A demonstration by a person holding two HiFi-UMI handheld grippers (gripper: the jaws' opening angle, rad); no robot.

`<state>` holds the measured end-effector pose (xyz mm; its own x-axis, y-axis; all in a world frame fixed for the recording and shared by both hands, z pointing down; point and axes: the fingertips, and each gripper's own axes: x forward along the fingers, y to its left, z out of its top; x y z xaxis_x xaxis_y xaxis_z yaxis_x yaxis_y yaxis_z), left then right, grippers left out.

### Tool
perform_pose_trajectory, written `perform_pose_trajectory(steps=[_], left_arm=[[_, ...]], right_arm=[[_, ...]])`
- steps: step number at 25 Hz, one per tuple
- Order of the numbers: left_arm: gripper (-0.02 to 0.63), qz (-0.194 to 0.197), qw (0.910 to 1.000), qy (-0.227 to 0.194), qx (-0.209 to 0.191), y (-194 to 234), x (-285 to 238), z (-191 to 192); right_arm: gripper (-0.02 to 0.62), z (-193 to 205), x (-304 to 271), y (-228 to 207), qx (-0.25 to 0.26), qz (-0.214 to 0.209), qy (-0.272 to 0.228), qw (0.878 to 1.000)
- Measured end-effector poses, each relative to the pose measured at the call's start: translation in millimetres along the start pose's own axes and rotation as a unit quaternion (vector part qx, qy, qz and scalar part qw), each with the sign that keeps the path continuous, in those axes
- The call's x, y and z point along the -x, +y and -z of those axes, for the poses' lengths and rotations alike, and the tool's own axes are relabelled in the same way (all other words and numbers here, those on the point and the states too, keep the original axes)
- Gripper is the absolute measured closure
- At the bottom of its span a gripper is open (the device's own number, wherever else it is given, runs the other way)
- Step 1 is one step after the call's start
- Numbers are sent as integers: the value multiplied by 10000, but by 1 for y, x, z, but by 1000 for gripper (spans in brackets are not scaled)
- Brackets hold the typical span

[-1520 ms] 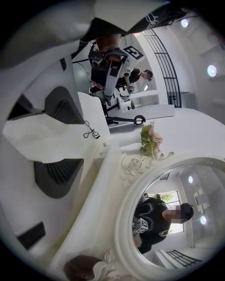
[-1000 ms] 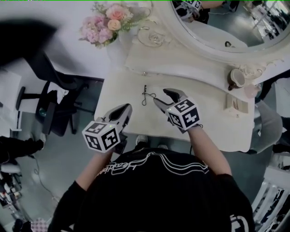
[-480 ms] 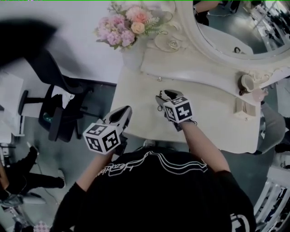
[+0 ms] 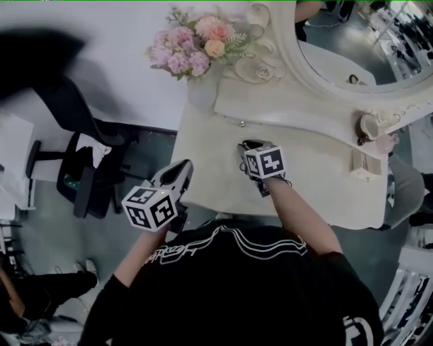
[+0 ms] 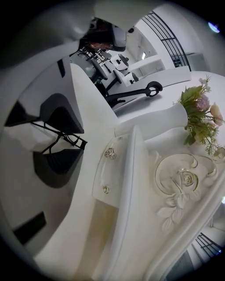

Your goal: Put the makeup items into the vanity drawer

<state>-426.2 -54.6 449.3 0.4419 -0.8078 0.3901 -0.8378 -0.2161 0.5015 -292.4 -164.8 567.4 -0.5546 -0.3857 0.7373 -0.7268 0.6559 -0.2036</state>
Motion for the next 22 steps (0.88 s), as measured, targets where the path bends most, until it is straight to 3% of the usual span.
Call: perform_pose_trajectory(steps=[6, 13, 22], left_arm=[[578, 36, 10000, -36, -13, 4, -3, -6], [578, 106, 9999, -42, -19, 2, -12, -11], [578, 271, 9995, 92, -159, -32, -38, -14]], right_arm=[[511, 2, 2, -1, -276, 5, 12, 9996], [537, -7, 16, -2, -147, -30, -117, 9998], [551, -9, 59, -26, -135, -90, -417, 9990]])
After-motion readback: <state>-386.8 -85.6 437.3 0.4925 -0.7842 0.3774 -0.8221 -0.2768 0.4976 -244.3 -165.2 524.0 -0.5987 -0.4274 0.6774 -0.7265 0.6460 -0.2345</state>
